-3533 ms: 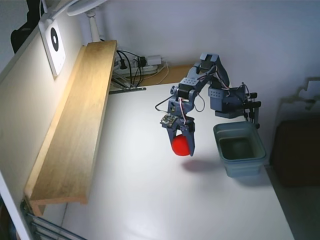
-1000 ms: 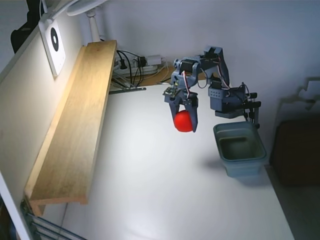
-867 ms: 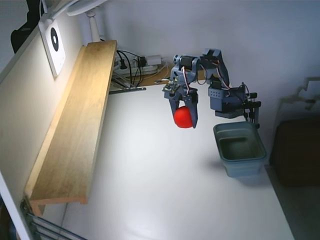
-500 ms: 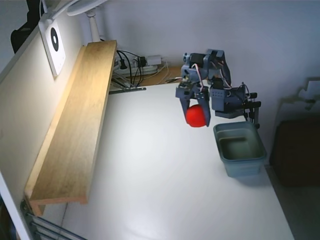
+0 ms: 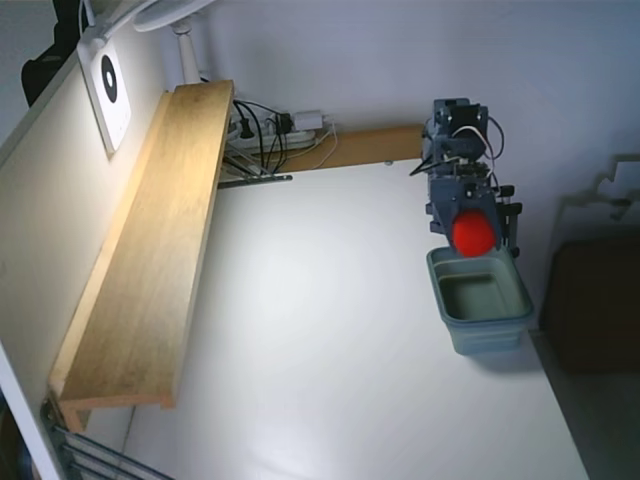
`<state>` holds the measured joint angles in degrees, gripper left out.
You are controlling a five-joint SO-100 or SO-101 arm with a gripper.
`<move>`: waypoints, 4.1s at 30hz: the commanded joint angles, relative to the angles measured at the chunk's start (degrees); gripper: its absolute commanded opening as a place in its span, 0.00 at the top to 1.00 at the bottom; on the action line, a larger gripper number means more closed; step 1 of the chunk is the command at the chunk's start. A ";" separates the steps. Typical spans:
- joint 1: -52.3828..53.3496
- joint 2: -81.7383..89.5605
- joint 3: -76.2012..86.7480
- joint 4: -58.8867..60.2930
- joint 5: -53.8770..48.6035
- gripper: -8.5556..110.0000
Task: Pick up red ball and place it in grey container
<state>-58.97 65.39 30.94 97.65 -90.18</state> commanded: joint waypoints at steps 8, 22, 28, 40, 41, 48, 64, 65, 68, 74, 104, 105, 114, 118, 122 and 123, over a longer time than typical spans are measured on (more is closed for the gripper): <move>-3.20 1.18 -2.77 0.76 0.18 0.73; 0.90 1.18 -2.77 0.76 0.18 0.73; 0.90 1.18 -2.77 0.76 0.18 0.73; 2.65 1.18 -2.77 0.76 0.18 0.73; 2.65 1.18 -2.77 0.76 0.18 0.73; 2.65 1.18 -2.77 0.76 0.18 0.61; 2.65 1.18 -2.77 0.76 0.18 0.61; 2.65 1.18 -2.77 0.76 0.18 0.61; 2.87 1.31 -2.65 0.76 0.18 0.61; 4.90 2.55 -1.53 0.80 0.18 0.62; 37.59 22.50 16.49 1.40 0.18 0.75; 38.66 23.15 17.08 1.42 0.18 0.75; 51.63 31.06 24.23 1.66 0.18 0.80; 57.56 34.68 27.50 1.77 0.18 0.83; 64.29 38.79 31.21 1.90 0.18 0.85; 65.23 39.36 31.73 1.91 0.18 0.86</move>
<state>1.76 100.28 61.08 98.61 -90.18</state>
